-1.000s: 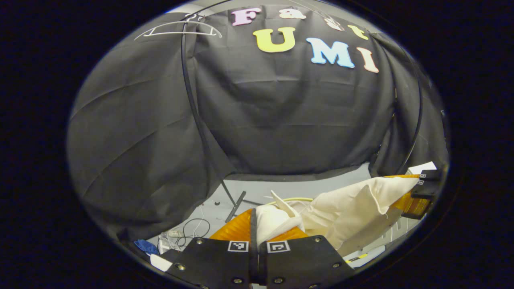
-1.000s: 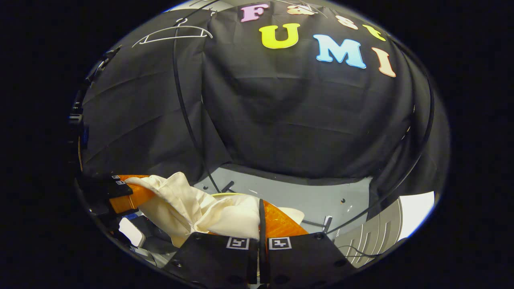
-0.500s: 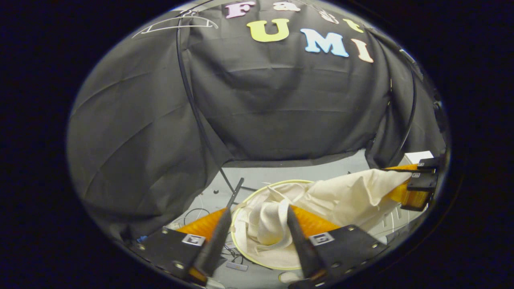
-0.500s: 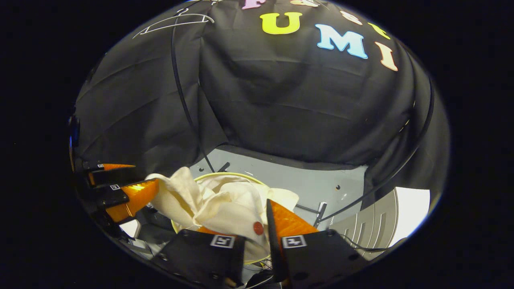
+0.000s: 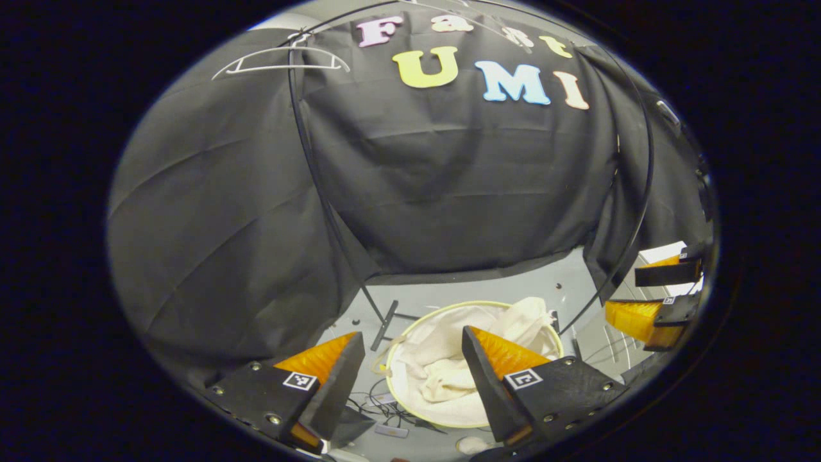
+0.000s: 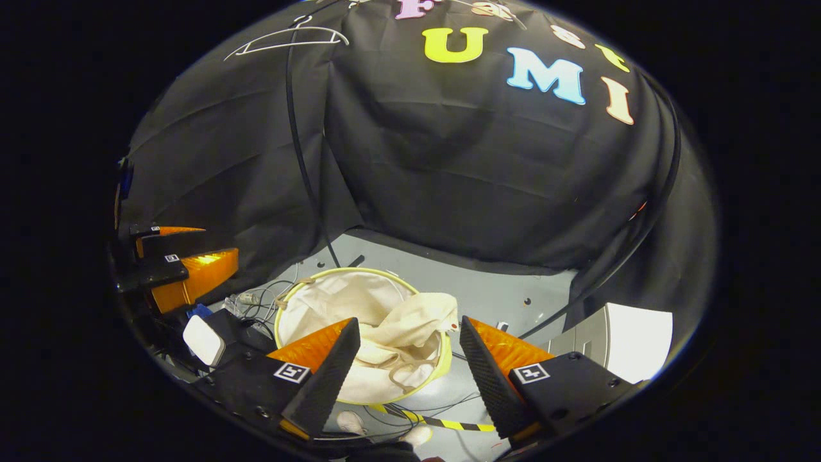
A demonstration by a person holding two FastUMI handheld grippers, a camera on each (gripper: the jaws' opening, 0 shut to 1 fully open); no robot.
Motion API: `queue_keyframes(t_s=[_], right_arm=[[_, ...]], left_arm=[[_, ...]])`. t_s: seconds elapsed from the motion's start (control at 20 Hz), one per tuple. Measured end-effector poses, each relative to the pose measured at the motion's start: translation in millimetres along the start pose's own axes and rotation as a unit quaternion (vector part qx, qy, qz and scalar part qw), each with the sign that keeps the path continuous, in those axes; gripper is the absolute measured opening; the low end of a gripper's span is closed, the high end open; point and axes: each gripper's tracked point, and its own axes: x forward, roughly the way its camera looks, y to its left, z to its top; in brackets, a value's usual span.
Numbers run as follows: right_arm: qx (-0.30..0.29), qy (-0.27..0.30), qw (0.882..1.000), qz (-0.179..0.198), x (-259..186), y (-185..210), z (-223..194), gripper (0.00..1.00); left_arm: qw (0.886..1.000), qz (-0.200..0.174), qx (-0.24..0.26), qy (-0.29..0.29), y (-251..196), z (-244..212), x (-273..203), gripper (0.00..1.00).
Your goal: Grasp the clothes on the hanger with both hands and then place them into the laundry hamper below.
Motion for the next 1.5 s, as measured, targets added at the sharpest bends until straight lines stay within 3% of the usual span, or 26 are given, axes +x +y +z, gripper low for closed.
queue_keyframes(t_s=[0.45,0.85,1.15,1.5], right_arm=[[0.018,-0.13,0.991,-0.031,-89.6,-44.6,75.7,0.99],[0.05,-0.271,0.958,-0.073,-194.1,-96.4,152.0,0.97],[0.06,-0.34,0.931,-0.117,-270.2,-130.0,167.1,0.97],[0.077,-0.367,0.916,-0.147,-315.5,-150.7,154.5,0.96]], left_arm=[[0.993,0.0,-0.006,-0.115,-16.7,103.3,-80.2,0.91],[0.966,-0.021,-0.018,-0.258,-55.9,216.6,-176.0,0.91],[0.942,-0.008,-0.025,-0.335,-63.8,263.4,-241.3,0.9],[0.926,-0.015,-0.022,-0.376,-60.6,267.1,-285.2,0.9]])
